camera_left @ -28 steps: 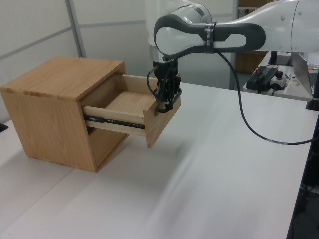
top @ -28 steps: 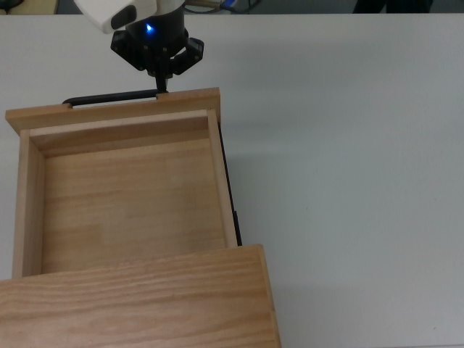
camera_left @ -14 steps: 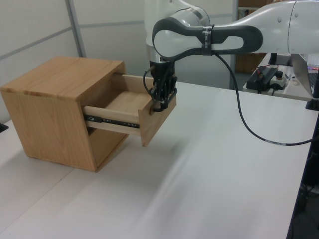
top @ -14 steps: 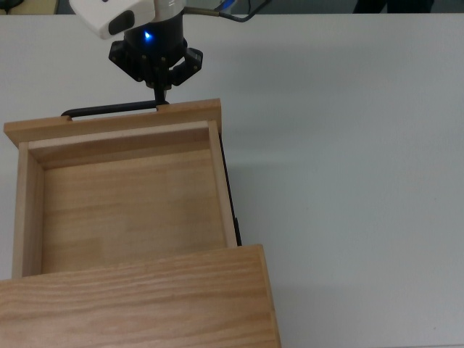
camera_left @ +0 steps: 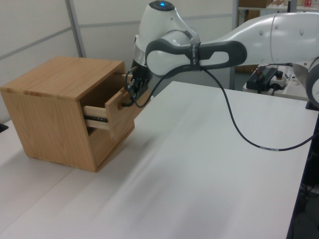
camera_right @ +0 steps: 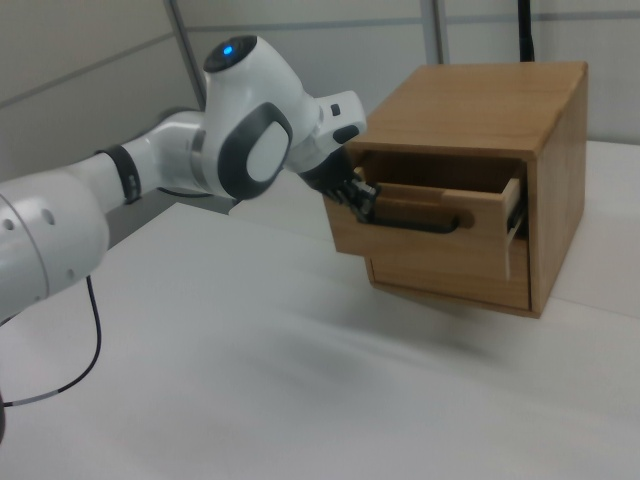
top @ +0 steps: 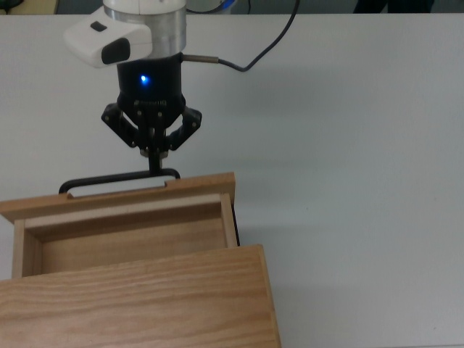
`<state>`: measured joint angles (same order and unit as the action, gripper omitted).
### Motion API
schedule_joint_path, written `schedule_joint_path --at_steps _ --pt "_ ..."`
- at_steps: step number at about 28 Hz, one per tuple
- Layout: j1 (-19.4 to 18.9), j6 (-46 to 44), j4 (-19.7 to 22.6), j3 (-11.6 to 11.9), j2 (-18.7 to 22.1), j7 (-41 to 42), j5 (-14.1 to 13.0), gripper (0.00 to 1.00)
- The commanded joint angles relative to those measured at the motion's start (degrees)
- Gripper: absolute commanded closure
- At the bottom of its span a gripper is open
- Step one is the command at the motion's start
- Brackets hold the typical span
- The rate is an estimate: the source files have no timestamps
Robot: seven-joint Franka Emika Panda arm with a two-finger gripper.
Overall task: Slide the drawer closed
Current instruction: 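Push the drawer front with the gripper into the wooden cabinet, then lift the gripper up and away from the closed drawer front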
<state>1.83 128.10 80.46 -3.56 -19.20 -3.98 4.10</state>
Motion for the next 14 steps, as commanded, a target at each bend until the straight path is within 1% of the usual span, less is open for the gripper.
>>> schedule_joint_path --at_steps 1,14 --pt "0.1 9.2 0.6 0.0 -3.1 -0.9 -0.3 1.0" --pt "-1.3 32.6 0.5 -0.4 -8.6 -0.9 -0.8 1.0"
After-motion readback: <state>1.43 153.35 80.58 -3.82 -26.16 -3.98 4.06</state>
